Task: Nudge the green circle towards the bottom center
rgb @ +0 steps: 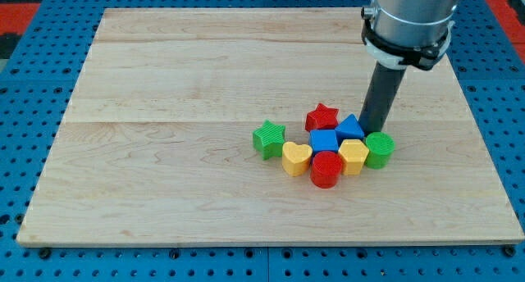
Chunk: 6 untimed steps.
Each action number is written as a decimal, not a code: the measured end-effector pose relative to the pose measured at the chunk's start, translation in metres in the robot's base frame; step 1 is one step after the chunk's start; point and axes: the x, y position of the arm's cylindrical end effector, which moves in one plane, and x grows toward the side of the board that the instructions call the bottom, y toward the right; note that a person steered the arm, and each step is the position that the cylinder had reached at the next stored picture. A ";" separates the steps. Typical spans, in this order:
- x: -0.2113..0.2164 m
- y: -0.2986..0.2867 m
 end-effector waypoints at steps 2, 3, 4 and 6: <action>-0.005 -0.008; 0.009 -0.033; 0.012 -0.004; 0.022 0.043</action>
